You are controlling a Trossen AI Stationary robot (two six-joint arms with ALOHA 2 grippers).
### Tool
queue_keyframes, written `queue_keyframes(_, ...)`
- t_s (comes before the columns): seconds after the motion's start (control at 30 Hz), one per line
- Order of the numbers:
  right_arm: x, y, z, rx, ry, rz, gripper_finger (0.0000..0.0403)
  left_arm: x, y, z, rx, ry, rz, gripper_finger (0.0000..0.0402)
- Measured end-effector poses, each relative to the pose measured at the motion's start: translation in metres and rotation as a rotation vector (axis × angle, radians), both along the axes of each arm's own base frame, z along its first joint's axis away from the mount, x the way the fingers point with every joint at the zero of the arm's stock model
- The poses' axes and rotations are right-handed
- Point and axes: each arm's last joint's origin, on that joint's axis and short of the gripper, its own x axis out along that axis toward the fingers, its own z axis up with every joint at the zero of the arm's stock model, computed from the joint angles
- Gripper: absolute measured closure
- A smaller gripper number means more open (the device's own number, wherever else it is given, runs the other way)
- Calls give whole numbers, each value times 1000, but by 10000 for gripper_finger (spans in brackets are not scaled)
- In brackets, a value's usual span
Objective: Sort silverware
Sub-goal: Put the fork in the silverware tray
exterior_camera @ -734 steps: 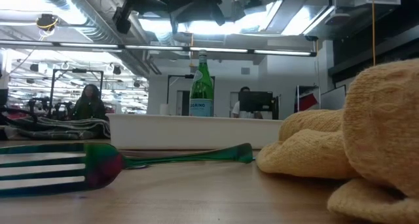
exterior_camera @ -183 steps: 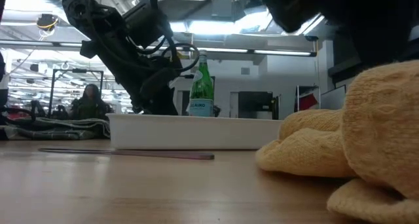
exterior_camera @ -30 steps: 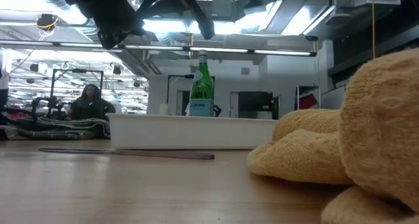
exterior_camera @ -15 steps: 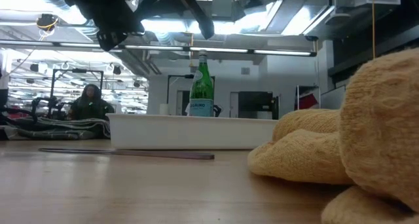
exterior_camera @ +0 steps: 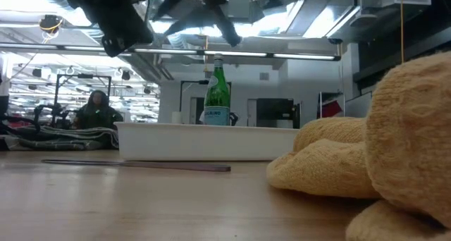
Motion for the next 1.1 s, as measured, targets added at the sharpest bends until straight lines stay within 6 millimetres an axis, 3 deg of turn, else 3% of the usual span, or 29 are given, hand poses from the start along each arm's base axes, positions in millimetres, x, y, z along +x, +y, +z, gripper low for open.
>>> queue_keyframes(0.33, -53, -11, 33, -114, 238, -9, 292, 1, 16, -8, 125, 75, -5, 401)
queue_keyframes(0.6, -84, -17, 51, -170, 345, -46, 292, 18, 35, -31, 233, 200, -12, 401)
queue_keyframes(1.1, -97, -19, 48, -211, 462, -15, 292, 65, 49, -65, 389, 510, -182, 401)
